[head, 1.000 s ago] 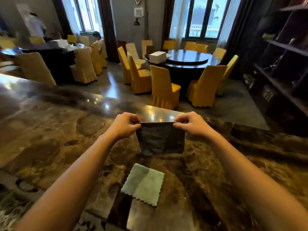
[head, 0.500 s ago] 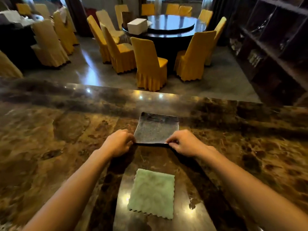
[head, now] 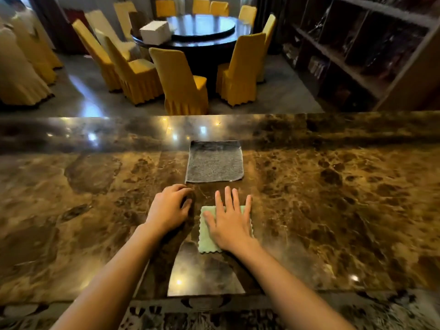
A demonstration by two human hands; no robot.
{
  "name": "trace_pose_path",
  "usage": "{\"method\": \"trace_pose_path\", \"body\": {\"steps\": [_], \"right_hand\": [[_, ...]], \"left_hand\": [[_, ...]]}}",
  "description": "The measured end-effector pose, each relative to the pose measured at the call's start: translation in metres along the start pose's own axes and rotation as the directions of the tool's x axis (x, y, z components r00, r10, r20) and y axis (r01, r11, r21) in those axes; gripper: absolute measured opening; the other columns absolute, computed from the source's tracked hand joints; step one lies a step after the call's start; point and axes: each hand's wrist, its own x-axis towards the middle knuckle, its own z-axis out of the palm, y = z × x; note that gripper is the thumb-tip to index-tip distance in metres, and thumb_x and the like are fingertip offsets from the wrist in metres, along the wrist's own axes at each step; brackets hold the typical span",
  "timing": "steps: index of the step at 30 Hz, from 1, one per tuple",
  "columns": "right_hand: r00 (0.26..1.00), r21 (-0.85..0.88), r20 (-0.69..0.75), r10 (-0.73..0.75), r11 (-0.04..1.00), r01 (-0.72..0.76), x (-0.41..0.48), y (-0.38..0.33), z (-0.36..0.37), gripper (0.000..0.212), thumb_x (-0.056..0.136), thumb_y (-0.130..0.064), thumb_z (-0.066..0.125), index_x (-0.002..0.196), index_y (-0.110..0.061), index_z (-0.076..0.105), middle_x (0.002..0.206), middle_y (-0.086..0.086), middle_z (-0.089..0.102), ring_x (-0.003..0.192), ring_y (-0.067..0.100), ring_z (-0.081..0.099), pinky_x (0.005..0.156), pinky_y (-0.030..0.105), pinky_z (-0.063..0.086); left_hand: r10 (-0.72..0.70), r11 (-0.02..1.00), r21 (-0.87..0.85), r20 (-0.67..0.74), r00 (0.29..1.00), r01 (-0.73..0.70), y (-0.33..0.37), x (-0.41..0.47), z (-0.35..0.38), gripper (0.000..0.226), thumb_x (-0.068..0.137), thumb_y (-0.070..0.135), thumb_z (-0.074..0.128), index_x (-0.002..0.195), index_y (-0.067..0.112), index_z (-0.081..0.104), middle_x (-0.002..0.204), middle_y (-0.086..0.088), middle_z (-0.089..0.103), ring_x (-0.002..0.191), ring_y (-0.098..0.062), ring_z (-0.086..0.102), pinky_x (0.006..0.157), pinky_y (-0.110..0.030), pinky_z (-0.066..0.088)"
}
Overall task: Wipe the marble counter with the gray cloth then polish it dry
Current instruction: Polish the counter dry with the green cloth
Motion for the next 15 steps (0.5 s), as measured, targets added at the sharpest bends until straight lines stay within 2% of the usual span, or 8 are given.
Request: {"method": "trace_pose_path", "body": {"steps": [2,7,10,15], "right_hand": [[1.000,-0.021,-0.009,0.014,1.000,-0.015,-0.006,0.007,0.005,0.076,0.104,-0.062,0.018,0.164,-0.016,0.014,0.171,0.018,0.004,0.158,0.032,-0.007,0.114,0.062,-0.028],[0.998,-0.073,-0.013,0.060,0.995,-0.061,-0.030,0.048,-0.004,0.077,0.102,-0.065,0.015,0.164,-0.019,0.013,0.172,0.016,0.003,0.158,0.032,-0.008,0.115,0.064,-0.023],[0.993,-0.106,0.000,0.119,0.987,-0.118,-0.046,0.091,-0.017,0.077,0.101,-0.068,0.012,0.165,-0.024,0.009,0.173,0.013,0.001,0.158,0.029,-0.010,0.116,0.064,-0.022],[0.960,-0.123,-0.010,0.281,0.952,-0.280,-0.076,0.182,-0.047,0.085,0.094,-0.075,0.001,0.165,-0.028,0.009,0.173,0.010,0.001,0.158,0.026,-0.010,0.117,0.063,-0.022]], "left_hand": [[0.024,0.999,-0.030,-0.024,0.999,-0.025,0.004,-0.010,0.007,0.035,0.096,0.028,0.063,0.130,0.020,0.068,0.137,-0.003,0.063,0.124,-0.024,0.058,0.101,-0.042,0.049],[0.115,0.993,-0.026,-0.007,0.993,-0.115,0.022,-0.020,0.027,0.039,0.096,0.032,0.063,0.132,0.017,0.067,0.138,-0.006,0.062,0.129,-0.027,0.056,0.103,-0.044,0.047],[0.183,0.983,-0.022,0.044,0.982,-0.182,0.046,-0.016,0.041,0.043,0.098,0.040,0.055,0.135,0.020,0.064,0.142,-0.005,0.060,0.131,-0.027,0.053,0.106,-0.048,0.046],[0.273,0.962,-0.046,0.091,0.958,-0.270,0.096,-0.001,0.063,0.046,0.100,0.046,0.050,0.141,0.026,0.058,0.152,-0.004,0.051,0.144,-0.029,0.040,0.117,-0.049,0.034]]}}
